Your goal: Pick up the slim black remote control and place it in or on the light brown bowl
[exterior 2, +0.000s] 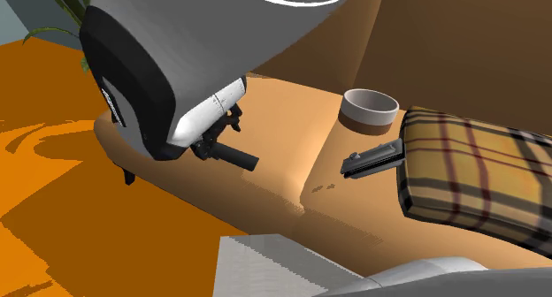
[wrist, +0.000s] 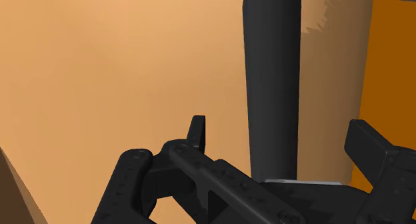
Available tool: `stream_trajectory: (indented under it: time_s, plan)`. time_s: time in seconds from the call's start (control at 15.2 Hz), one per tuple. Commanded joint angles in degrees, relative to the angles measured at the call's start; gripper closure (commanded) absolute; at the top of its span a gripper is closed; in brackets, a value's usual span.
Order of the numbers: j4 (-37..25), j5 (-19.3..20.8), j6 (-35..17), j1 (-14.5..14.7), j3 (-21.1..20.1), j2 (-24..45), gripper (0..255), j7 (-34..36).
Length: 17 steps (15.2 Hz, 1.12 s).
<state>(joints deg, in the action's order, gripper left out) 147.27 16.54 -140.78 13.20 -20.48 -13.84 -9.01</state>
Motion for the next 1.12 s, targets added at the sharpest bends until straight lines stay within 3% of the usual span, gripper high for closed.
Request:
stream_trajectory:
  time_s: [0.0,0.46,0.99,1.06]
  plan:
    - [0.2,2.6,-2.6,-0.4,-1.0,2.6,0,1.2]
    - [0.4,8.6,-7.4,-2.6,-1.3,7.9,0,5.4]
    - [0.4,8.6,-7.4,-2.6,-1.3,7.9,0,5.4]
    - [0.4,8.6,-7.4,-2.6,-1.3,7.9,255,5.4]
